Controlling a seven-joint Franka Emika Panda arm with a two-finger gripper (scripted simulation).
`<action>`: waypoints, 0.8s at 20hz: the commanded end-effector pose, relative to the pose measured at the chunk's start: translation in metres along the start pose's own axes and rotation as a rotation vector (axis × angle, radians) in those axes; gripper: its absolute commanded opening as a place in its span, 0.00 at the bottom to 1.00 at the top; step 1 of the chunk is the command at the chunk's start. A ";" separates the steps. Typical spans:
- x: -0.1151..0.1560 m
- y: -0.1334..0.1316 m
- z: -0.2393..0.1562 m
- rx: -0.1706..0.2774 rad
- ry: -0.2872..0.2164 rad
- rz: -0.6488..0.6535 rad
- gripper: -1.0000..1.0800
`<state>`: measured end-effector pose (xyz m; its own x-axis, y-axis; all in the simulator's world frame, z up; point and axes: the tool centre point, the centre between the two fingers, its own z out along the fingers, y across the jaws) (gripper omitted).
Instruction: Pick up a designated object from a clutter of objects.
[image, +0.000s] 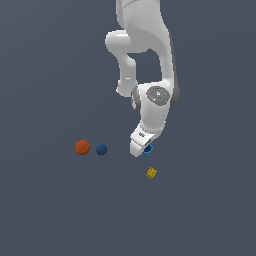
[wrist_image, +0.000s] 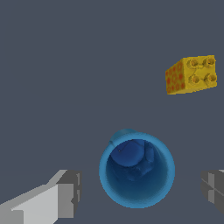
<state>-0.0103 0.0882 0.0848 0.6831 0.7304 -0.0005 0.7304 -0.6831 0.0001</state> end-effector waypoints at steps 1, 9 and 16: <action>0.000 0.000 0.008 0.001 -0.001 -0.001 0.96; 0.000 -0.001 0.040 0.000 0.000 -0.005 0.96; 0.000 -0.001 0.045 0.000 0.000 -0.005 0.00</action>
<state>-0.0108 0.0880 0.0410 0.6802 0.7330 0.0002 0.7330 -0.6802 0.0004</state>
